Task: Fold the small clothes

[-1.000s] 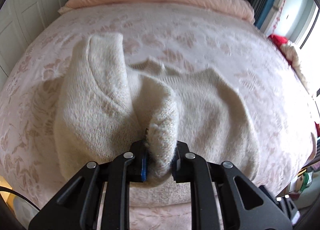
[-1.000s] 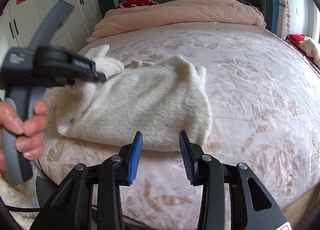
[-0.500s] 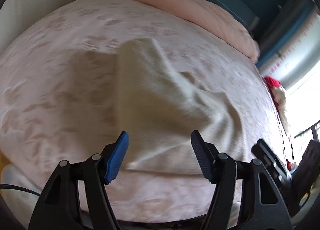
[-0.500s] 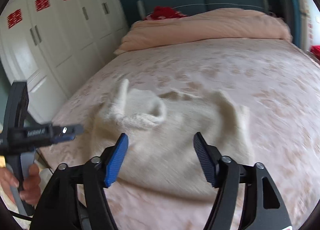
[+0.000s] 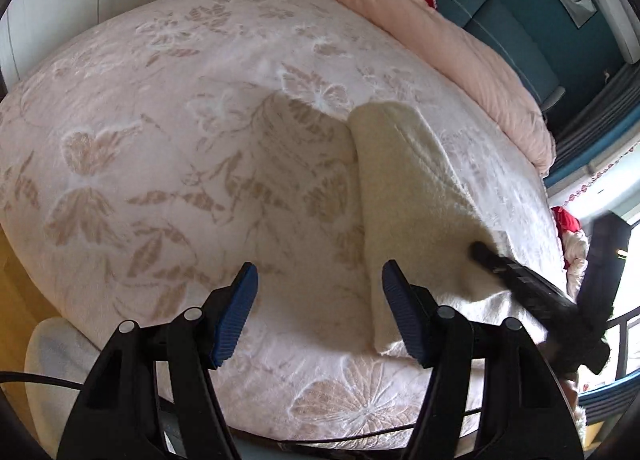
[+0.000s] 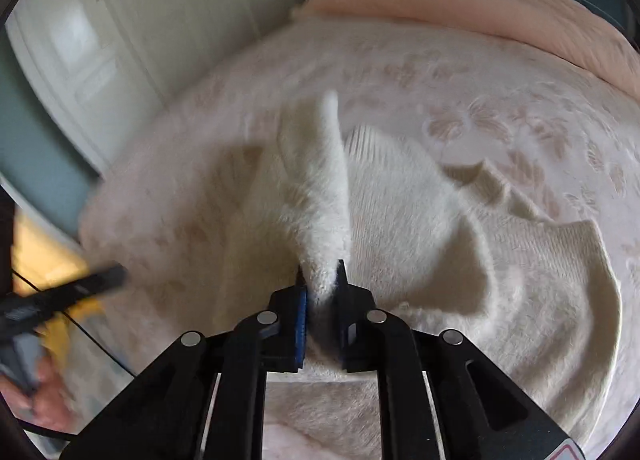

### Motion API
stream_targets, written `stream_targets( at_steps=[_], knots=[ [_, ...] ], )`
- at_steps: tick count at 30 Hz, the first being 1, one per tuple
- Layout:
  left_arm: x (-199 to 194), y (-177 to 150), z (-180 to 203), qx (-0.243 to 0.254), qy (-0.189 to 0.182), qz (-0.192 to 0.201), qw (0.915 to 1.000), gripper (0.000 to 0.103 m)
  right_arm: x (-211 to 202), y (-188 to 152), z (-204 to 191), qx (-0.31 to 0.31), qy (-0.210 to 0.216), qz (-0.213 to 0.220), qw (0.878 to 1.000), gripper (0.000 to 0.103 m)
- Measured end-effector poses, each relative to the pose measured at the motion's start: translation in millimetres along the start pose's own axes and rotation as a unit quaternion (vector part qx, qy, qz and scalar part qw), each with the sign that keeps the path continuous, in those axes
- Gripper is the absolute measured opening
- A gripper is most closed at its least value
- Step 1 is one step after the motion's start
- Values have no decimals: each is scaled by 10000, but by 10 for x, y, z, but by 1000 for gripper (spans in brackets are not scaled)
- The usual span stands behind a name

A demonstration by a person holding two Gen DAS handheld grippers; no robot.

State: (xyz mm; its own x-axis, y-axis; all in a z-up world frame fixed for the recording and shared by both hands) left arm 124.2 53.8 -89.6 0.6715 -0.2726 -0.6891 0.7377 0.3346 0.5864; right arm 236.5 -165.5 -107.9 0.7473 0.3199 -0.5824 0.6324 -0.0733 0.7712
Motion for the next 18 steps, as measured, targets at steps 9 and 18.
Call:
stream_targets(
  at_steps=[9, 18],
  knots=[
    [142, -293, 993, 754, -880, -279, 9929, 63, -1379, -635, 1396, 1193, -1479, 546, 9803, 1],
    [516, -938, 1605, 1195, -747, -604, 9882, 70, -1154, -688, 1476, 1754, -707, 744, 9791, 80]
  ],
)
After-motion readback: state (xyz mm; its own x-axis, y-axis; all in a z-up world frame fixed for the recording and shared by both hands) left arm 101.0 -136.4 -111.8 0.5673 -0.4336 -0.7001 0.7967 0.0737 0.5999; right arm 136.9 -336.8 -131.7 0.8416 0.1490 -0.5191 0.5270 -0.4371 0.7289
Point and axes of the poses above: each gripper's, at about its wrist camera, not at the fingertips, and x roughly the way its jaws point, z to its right, y to its top, the point moved 8 cm from there along x, roughly the way its jaws point, and after that the axes turned 12 degrees about z, right-handed, at the moved point
